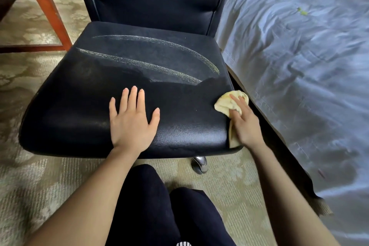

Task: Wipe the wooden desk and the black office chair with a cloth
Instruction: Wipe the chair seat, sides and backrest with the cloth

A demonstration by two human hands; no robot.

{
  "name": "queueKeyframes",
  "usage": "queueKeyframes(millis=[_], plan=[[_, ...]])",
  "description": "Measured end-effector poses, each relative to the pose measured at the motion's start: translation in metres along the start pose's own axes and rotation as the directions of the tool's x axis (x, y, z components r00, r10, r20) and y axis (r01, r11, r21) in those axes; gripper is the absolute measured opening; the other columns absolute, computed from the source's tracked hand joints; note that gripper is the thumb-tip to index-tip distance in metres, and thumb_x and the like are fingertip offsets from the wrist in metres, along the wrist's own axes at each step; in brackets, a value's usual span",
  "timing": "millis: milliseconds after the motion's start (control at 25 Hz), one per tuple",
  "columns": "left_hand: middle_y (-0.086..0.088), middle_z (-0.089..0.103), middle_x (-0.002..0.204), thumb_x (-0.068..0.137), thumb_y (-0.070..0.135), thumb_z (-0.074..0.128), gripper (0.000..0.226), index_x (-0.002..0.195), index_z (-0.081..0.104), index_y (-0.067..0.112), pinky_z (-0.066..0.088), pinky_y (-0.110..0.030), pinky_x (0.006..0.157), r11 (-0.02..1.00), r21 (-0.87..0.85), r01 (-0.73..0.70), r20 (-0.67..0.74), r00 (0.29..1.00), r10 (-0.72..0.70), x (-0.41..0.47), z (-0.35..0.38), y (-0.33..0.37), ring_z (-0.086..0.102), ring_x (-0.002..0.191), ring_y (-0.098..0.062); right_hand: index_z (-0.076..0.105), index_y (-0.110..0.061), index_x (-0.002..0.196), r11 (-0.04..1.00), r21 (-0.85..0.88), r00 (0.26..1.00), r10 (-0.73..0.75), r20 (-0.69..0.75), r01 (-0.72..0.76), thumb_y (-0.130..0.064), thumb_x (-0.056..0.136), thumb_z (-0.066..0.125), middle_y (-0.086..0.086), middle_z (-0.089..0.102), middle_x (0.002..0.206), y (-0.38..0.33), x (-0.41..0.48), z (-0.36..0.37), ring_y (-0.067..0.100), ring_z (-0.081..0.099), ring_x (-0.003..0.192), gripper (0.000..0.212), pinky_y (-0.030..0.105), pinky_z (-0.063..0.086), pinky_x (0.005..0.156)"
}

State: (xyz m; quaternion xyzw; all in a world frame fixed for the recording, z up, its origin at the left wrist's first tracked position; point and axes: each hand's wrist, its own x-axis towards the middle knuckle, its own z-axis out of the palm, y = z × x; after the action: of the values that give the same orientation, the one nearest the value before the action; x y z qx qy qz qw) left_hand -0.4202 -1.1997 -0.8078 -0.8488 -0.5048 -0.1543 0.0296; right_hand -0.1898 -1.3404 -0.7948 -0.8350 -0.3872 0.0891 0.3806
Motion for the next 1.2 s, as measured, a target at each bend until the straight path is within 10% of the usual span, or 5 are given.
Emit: queueKeyframes(millis=[560,1000,1200], plan=[[-0.011,0.039,0.149,0.09,0.051,0.021,0.071,0.141,0.042,0.007,0.017,-0.05,0.114,0.999,-0.001,0.035,-0.005,0.999,-0.035,-0.002,-0.003,0.01,0.03,0.141,-0.027,0.026,-0.033,0.147,0.867,-0.483,0.943,0.045,0.329,0.127,-0.039,0.099,0.023,-0.003,0.009,0.159,-0.041,0.168,0.044,0.024,-0.002,0.146,0.049,0.046,0.004,0.117],[-0.008,0.04,0.148,0.09,0.051,0.021,0.07,0.141,0.043,0.009,0.019,-0.048,0.114,1.0,0.023,0.009,-0.015,1.0,-0.008,0.001,-0.003,-0.008,0.032,0.14,-0.024,0.034,-0.041,0.141,0.751,-0.286,0.767,-0.425,0.48,0.596,-0.029,0.099,0.04,-0.008,0.025,0.154,-0.064,0.076,0.045,0.018,0.012,0.145,0.044,0.031,0.002,0.114],[-0.006,0.042,0.147,0.091,0.05,0.024,0.067,0.14,0.045,0.009,0.021,-0.047,0.113,0.998,0.023,-0.053,-0.042,0.998,0.054,0.005,-0.004,-0.026,0.034,0.139,-0.023,0.048,-0.031,0.135,0.638,-0.168,0.621,-0.598,0.507,0.752,-0.023,0.087,0.054,-0.003,0.043,0.145,-0.061,0.014,0.032,0.03,0.031,0.139,0.05,0.044,0.023,0.113]])
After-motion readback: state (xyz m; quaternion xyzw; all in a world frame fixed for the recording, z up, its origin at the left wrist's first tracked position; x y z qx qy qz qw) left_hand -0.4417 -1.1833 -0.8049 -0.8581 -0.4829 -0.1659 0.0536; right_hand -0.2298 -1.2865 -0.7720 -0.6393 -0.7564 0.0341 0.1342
